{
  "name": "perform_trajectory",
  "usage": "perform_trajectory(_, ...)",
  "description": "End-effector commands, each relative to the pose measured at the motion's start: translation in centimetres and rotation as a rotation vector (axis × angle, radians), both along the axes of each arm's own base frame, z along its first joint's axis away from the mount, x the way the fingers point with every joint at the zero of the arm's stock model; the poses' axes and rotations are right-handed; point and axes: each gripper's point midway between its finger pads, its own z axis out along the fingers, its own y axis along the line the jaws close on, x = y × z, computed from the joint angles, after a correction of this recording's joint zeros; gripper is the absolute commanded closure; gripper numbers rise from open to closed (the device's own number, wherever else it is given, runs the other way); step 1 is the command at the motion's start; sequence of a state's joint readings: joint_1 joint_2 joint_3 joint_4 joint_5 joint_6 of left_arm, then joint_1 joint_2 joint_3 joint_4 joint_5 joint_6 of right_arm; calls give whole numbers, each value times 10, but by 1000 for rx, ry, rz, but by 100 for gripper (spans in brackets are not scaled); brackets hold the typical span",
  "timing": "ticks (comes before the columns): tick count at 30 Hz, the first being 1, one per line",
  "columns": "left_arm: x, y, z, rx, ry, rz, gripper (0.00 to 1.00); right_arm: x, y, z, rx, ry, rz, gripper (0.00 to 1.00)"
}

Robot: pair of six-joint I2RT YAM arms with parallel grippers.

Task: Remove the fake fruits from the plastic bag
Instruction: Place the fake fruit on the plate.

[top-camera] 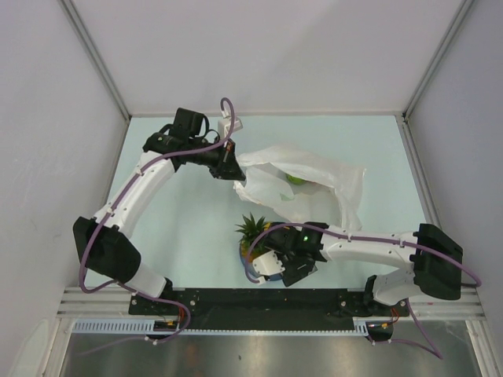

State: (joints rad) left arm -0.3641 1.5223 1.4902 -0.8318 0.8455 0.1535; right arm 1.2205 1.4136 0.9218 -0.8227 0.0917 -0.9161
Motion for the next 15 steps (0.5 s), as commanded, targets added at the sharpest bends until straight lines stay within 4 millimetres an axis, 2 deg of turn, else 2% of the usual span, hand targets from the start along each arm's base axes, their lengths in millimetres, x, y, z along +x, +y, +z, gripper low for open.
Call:
perform_trajectory(1,-2,-9,23,-83,-24,-30,100,1,-10,24,-15,-29,-18,10)
perform_trajectory(8,0,-21,26,-98,-11,-56,100,-3,-29,53,31,-58,-35,5)
perform_trajectory(11,-6,-26,26,-94,-15,-84,100,3,-37,68,78,-89,-56,4)
perform_trajectory(15,-10,-30,19,-65,-16,-104,100,18,-41,98,237,-115,-113,4)
